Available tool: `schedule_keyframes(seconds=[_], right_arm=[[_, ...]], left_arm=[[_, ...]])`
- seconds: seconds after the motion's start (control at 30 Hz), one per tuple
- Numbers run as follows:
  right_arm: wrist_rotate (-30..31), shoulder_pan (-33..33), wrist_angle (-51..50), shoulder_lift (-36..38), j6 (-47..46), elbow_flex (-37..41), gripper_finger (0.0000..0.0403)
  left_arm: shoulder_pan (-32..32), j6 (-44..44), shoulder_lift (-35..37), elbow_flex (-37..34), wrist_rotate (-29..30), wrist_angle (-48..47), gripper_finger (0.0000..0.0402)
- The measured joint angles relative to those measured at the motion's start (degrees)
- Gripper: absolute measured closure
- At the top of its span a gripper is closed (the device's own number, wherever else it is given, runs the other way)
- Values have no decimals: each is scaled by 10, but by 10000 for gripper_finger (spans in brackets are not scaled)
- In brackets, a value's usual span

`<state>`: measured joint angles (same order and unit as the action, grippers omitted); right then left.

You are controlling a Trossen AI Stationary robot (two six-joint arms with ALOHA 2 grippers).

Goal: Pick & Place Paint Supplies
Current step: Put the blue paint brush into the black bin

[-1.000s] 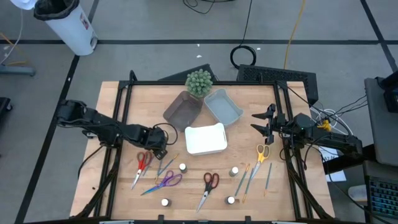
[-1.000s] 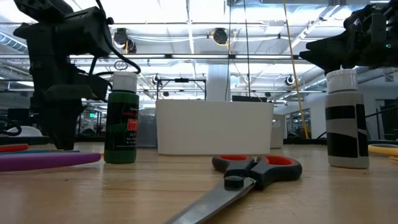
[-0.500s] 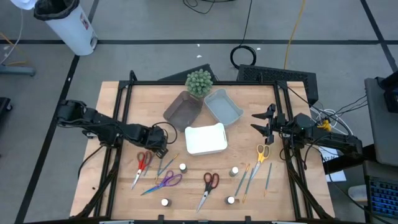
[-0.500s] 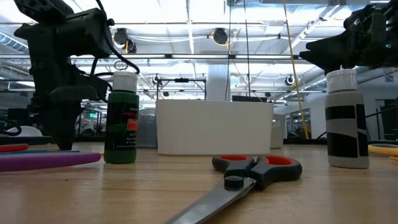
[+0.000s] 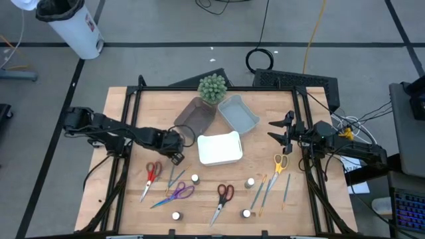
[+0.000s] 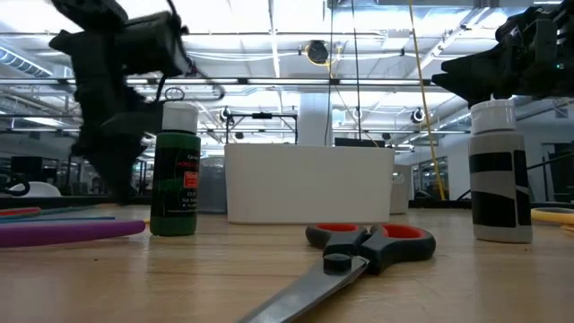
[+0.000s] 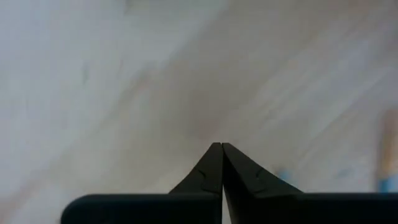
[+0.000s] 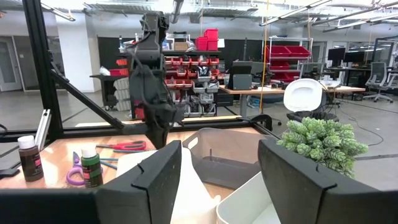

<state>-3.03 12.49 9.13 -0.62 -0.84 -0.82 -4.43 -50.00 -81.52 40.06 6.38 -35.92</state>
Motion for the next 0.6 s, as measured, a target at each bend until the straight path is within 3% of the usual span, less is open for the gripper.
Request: schedule_keyframes(seconds=[0.23, 0.33, 0.6], right_arm=[[0, 0, 0, 0, 0, 0, 199], [0, 0, 0, 0, 0, 0, 198], [0, 0, 0, 0, 0, 0, 197]], left_arm=[[0, 24, 0, 29, 24, -14, 400], [-4, 30, 2, 43, 82, -26, 400], [-41, 39, 128, 44, 200, -38, 401]])
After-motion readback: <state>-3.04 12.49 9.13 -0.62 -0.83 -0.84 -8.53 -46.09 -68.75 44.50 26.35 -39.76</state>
